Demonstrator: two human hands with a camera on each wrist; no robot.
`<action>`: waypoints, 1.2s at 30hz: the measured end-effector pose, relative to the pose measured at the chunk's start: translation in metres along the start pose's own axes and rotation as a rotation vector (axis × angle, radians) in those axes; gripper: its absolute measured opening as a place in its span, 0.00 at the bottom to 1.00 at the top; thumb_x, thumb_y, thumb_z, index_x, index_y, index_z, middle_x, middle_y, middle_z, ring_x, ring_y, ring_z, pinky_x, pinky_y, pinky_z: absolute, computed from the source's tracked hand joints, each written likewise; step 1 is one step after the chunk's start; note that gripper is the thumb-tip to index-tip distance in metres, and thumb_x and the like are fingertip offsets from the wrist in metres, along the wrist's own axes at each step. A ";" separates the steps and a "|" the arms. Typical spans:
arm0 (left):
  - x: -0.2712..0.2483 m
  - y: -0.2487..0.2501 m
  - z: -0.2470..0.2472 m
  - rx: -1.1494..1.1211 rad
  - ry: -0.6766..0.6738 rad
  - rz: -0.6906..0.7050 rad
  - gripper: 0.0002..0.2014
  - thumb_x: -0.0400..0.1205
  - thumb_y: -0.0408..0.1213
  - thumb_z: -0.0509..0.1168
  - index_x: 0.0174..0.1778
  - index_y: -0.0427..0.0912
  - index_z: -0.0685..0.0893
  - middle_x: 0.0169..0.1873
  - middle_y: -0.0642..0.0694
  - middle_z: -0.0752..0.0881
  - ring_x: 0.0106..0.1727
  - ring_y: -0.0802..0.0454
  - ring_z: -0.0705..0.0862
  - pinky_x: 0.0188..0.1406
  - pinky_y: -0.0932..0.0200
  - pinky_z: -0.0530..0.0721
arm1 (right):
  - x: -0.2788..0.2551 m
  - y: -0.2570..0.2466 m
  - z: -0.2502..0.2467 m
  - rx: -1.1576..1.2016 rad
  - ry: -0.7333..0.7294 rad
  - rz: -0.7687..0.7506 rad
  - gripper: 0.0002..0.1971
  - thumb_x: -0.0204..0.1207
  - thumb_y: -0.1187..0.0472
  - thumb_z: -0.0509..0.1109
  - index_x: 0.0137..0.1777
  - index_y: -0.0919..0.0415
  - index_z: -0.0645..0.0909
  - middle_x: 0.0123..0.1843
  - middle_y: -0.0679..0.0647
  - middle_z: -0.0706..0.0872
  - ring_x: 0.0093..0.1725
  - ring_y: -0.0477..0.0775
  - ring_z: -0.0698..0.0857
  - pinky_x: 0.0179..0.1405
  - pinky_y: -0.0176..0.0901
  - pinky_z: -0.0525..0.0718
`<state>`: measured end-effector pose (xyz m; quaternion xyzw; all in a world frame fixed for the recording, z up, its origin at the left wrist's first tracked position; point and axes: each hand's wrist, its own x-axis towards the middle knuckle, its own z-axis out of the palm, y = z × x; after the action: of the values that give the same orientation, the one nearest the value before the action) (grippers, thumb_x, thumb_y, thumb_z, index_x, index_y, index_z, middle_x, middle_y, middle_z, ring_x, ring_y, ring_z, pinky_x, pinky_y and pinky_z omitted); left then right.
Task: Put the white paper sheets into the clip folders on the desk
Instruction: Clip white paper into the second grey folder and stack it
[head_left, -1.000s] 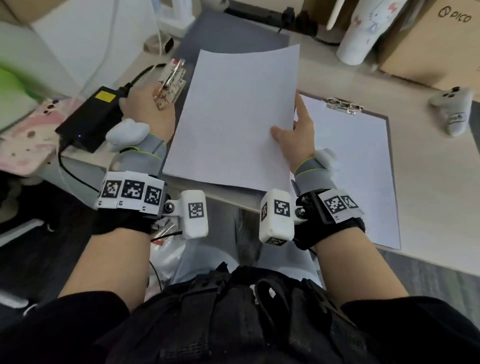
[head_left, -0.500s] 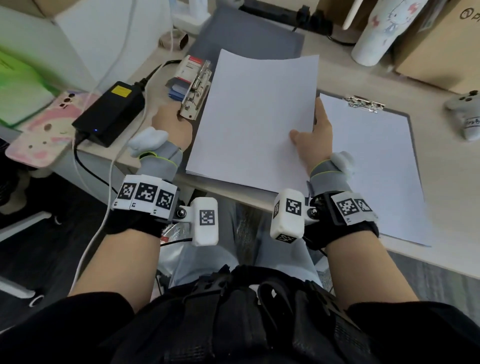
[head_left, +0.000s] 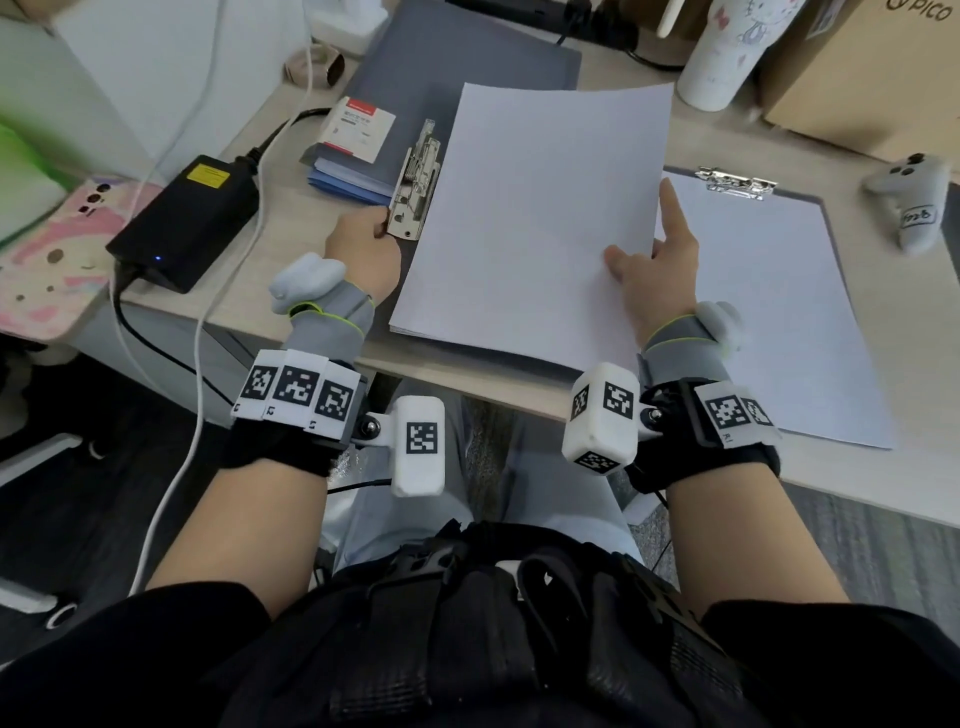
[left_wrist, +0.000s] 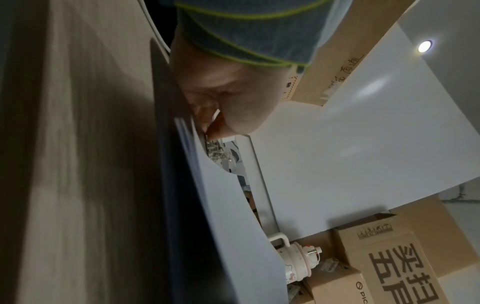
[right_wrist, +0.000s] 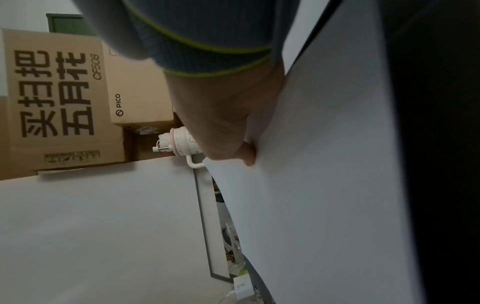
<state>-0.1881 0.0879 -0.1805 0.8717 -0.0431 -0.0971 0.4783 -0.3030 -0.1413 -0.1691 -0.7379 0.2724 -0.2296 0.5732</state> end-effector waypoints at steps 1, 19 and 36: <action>0.000 -0.001 -0.001 -0.017 -0.008 -0.001 0.15 0.67 0.31 0.51 0.40 0.49 0.80 0.38 0.48 0.78 0.43 0.51 0.67 0.46 0.60 0.69 | 0.000 0.000 0.000 0.013 0.007 -0.007 0.41 0.64 0.73 0.63 0.79 0.48 0.64 0.63 0.61 0.86 0.47 0.51 0.81 0.52 0.43 0.84; 0.005 -0.003 -0.005 -0.069 0.013 0.079 0.24 0.70 0.35 0.51 0.56 0.35 0.86 0.40 0.44 0.78 0.45 0.49 0.70 0.50 0.60 0.70 | 0.002 0.002 0.006 0.056 -0.020 0.038 0.38 0.67 0.79 0.62 0.76 0.51 0.67 0.63 0.51 0.85 0.54 0.52 0.84 0.42 0.33 0.84; -0.004 -0.001 -0.008 0.011 -0.038 0.065 0.11 0.69 0.35 0.58 0.42 0.50 0.83 0.37 0.44 0.83 0.41 0.49 0.74 0.48 0.60 0.74 | 0.002 0.002 0.027 -0.213 -0.048 0.050 0.44 0.66 0.69 0.68 0.83 0.54 0.56 0.78 0.51 0.73 0.75 0.55 0.74 0.75 0.51 0.74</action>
<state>-0.1903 0.0957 -0.1762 0.8704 -0.0811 -0.0980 0.4756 -0.2844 -0.1233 -0.1774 -0.7928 0.2997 -0.1675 0.5035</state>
